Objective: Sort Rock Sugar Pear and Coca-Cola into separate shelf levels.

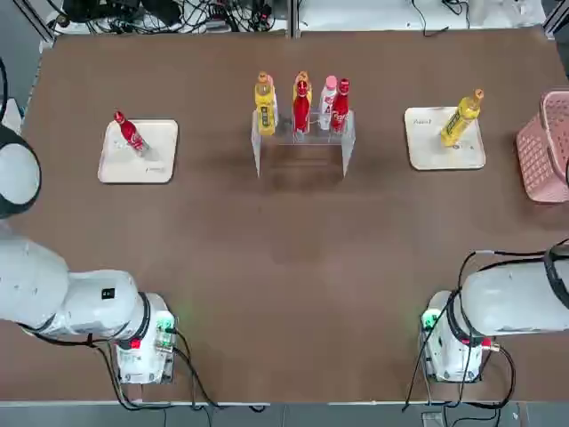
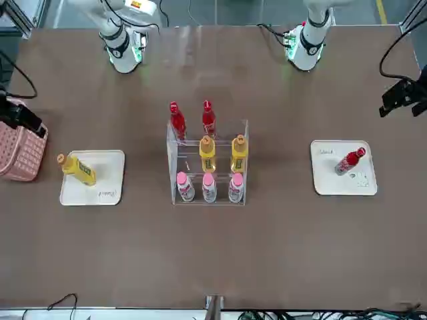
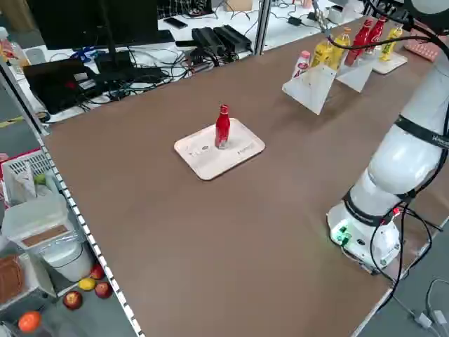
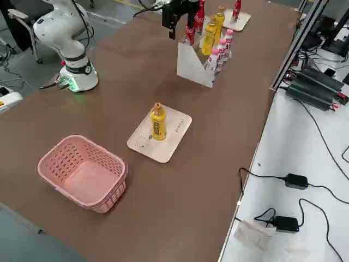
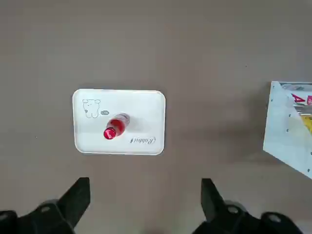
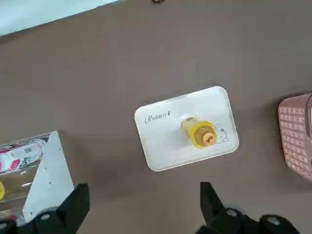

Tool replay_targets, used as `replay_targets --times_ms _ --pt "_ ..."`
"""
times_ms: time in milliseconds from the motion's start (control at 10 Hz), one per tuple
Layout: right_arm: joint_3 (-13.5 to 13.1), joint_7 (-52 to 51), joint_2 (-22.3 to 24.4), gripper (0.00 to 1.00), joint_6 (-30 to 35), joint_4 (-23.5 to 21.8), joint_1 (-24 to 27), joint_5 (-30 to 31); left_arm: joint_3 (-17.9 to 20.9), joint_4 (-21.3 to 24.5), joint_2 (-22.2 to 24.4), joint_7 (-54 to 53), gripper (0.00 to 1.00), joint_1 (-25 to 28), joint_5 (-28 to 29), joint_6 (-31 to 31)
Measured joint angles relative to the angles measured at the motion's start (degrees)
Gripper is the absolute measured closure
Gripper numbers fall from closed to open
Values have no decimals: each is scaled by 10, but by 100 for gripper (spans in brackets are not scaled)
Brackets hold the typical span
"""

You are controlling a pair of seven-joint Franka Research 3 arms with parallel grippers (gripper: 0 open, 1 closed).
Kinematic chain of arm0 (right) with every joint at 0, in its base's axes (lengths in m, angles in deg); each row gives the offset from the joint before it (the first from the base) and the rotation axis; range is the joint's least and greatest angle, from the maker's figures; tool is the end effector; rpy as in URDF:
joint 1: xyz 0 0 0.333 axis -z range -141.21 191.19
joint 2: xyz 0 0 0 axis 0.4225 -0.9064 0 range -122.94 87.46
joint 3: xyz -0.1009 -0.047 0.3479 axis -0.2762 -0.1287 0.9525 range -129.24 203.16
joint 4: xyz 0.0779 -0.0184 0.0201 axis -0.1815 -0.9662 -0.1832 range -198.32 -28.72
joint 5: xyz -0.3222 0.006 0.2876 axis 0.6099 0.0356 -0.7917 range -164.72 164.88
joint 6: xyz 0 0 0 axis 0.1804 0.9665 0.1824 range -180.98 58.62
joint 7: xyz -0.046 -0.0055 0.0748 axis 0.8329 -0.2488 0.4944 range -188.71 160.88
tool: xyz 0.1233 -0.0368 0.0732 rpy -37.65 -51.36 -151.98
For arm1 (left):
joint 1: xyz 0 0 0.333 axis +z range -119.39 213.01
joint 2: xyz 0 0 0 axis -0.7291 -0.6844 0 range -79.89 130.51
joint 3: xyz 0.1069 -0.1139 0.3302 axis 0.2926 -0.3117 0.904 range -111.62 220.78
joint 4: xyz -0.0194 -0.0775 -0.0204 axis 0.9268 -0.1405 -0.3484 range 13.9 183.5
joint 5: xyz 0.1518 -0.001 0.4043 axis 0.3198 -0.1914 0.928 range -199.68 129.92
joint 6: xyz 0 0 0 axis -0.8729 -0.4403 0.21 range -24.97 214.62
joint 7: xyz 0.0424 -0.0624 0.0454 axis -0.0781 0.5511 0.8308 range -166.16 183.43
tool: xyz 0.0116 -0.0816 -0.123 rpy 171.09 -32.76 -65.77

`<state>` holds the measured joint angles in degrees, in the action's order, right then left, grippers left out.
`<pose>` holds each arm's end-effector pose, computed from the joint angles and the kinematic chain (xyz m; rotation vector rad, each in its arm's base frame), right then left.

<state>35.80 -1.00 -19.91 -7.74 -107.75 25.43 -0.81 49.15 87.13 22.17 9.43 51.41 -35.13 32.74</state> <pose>0.6140 -0.0145 0.6507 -3.0941 0.3939 -0.0968 0.6008 -0.0075 0.6782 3.1323 -0.0015 -0.0041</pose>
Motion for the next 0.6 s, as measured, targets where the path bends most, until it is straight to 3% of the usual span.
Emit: replay_targets --times_ms 400,600 --pt "-1 0 0 0 -5 -12 1 0 4 3 -10 -12 0 6 2 3" --pt "-1 0 0 0 -5 -12 1 0 5 37 -28 -16 0 40 3 49"
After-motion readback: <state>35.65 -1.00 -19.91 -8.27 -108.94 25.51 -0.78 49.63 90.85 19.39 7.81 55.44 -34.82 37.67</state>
